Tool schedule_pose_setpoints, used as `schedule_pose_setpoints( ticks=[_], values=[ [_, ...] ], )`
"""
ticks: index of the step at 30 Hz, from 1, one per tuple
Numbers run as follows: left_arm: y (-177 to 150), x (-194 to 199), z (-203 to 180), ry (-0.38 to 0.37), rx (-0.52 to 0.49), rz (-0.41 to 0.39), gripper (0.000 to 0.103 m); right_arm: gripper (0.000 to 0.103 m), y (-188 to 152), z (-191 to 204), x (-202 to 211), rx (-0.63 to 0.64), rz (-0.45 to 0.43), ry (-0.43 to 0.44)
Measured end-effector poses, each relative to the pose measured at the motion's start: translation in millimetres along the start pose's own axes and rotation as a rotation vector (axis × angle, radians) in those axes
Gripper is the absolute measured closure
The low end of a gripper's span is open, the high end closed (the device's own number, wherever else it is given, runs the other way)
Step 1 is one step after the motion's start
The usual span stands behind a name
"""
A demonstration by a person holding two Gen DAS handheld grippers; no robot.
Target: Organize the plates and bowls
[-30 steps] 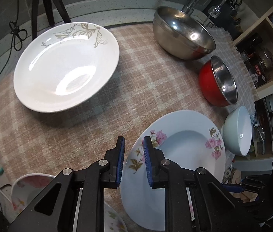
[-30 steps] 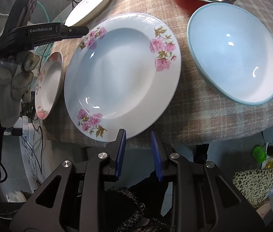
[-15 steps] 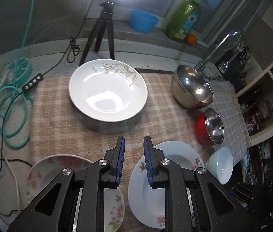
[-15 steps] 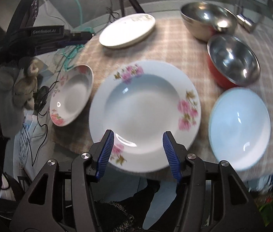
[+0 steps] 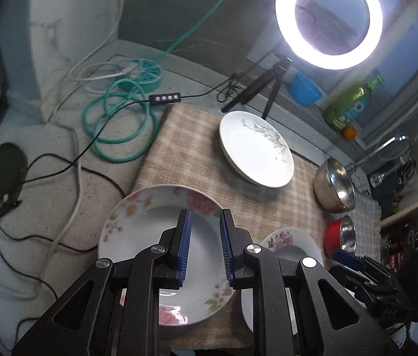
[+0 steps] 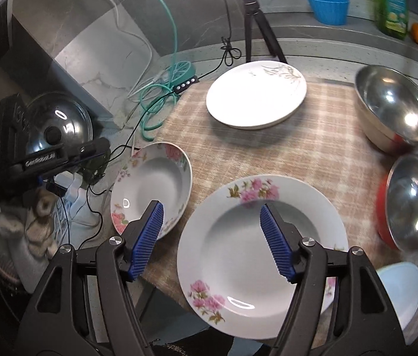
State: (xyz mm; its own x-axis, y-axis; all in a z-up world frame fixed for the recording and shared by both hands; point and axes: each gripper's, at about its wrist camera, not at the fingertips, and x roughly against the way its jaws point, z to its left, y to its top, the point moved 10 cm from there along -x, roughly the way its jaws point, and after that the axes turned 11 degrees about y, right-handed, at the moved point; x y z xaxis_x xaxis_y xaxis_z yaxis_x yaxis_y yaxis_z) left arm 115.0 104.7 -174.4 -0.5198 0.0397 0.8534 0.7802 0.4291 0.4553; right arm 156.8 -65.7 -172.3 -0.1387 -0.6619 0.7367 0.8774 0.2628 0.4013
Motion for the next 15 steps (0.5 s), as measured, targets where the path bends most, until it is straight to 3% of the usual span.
schedule_pose_setpoints(
  ticks=[3, 8, 15],
  values=[
    [-7, 5, 25, 0.004, 0.095, -0.007, 0.085, 0.032, 5, -2, -16, 0.018, 0.037, -0.046],
    [-23, 5, 56, 0.053, 0.141, 0.0, 0.085, 0.032, 12, 4, -35, 0.058, 0.064, -0.038],
    [-37, 0, 80, 0.105, 0.155, 0.014, 0.085, 0.032, 33, 16, -44, 0.067, -0.034, 0.0]
  ],
)
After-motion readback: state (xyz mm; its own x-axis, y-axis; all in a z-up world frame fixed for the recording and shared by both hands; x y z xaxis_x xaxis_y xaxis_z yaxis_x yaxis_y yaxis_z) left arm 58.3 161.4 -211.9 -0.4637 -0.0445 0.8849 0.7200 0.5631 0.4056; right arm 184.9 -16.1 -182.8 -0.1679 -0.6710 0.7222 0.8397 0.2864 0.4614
